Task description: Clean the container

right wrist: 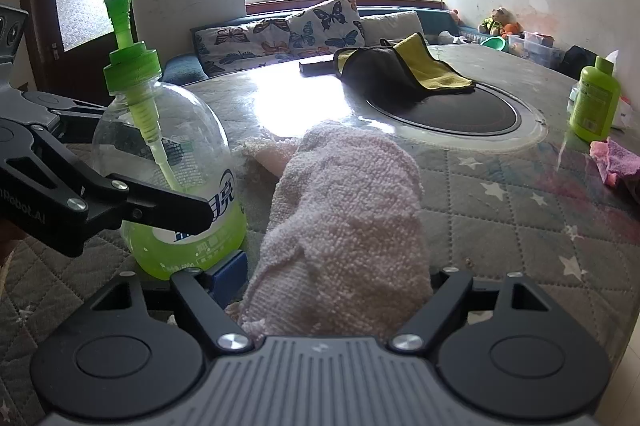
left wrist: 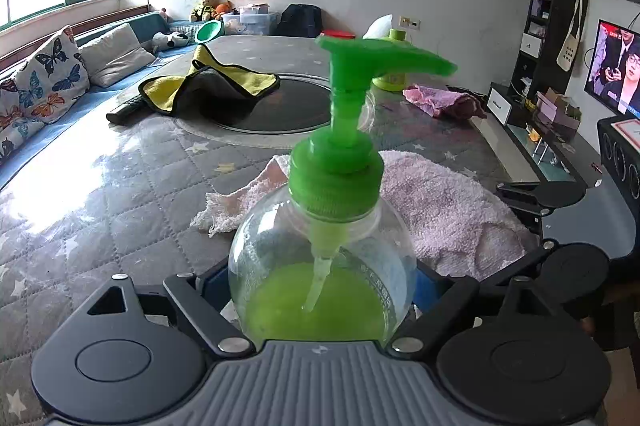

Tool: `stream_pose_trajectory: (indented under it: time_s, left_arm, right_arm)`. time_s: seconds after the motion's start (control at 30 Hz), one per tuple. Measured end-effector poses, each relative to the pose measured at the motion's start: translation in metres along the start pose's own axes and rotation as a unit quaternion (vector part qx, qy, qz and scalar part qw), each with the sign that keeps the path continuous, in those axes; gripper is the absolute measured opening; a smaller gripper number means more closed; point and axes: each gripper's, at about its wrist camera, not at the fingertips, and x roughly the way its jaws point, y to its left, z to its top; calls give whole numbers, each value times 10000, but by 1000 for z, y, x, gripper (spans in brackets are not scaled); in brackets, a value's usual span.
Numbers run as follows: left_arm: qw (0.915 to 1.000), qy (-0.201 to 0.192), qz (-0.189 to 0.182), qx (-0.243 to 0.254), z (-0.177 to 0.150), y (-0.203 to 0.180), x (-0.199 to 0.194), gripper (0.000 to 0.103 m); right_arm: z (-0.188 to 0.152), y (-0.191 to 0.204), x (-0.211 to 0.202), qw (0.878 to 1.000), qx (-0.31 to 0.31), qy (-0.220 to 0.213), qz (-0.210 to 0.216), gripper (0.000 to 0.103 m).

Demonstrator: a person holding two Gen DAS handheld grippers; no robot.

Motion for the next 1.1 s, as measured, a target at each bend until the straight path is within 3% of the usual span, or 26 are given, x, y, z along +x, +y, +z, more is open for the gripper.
stream_pose_trajectory:
  time_s: [0.47,0.93,1.1]
  left_arm:
    - [9967,-487,-554,-342,39,0,-16,88]
    - [9891,-716,-1040,-762,53,-4,-8,88]
    - [9915,-737,-897,-580,49,-9,-5,88]
  right_arm:
    - [0,1,-4,10000,50,-57,14,44]
    - [-5,24,-10,9978,-232,-183,602,38]
    - [-6,28,-13,9952,-216,-232,928,36]
